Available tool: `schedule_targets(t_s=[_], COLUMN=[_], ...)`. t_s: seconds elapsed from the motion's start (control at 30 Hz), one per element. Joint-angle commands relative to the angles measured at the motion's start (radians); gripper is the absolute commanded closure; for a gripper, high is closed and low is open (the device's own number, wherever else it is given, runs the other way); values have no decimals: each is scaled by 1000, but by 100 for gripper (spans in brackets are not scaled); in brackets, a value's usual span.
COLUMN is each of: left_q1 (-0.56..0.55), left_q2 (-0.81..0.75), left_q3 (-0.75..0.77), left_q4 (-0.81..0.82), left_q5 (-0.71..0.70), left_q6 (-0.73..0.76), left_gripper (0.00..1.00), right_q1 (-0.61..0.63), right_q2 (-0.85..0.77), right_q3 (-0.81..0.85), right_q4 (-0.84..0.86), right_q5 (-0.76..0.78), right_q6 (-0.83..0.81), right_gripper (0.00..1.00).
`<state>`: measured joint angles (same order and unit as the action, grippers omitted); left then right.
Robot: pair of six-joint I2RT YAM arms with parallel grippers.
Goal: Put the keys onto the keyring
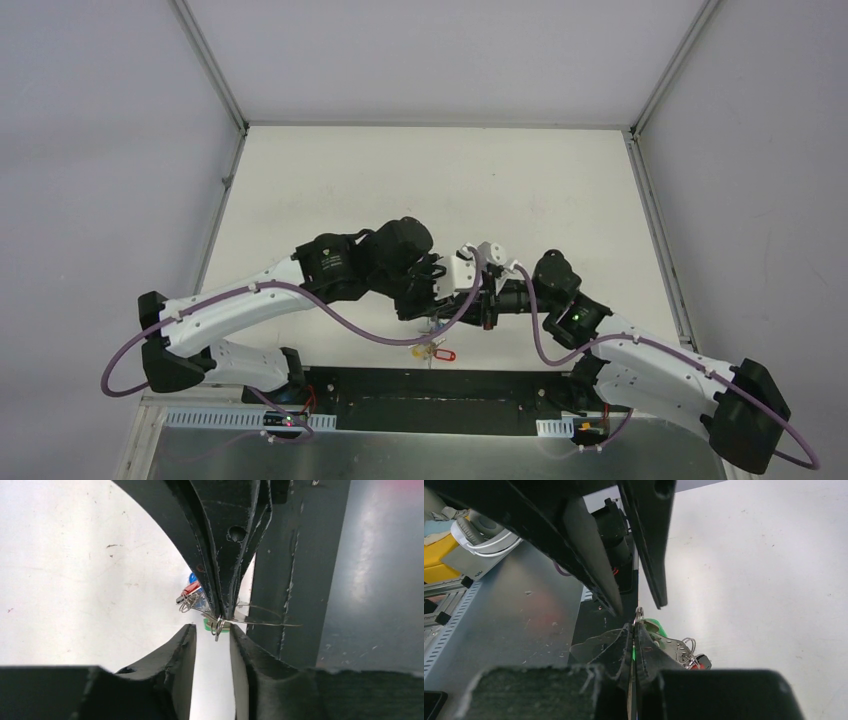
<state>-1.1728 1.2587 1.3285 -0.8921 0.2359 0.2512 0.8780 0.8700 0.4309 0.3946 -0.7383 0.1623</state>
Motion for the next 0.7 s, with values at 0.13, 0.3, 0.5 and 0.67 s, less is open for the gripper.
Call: schedule_targets(t_s=[0.13, 0.3, 0.5, 0.67], left_q1=[88, 199, 335, 396], left_q2=[-125, -210, -351, -395], left_q3=[-77, -196, -482, -689], left_q4=[206, 373, 725, 1072], left_q5=[194, 372, 595, 722], left_q6=[-95, -181, -350, -493], left_gripper=[53, 51, 55, 57], right_q1=[5, 4, 4, 4], right_q2=[-52, -64, -71, -74], right_q3=[9, 12, 24, 32], right_q4=[-24, -35, -42, -48], right_q5=[3, 7, 1, -7], right_q6=[-50, -54, -52, -52], right_gripper=[100, 100, 100, 100])
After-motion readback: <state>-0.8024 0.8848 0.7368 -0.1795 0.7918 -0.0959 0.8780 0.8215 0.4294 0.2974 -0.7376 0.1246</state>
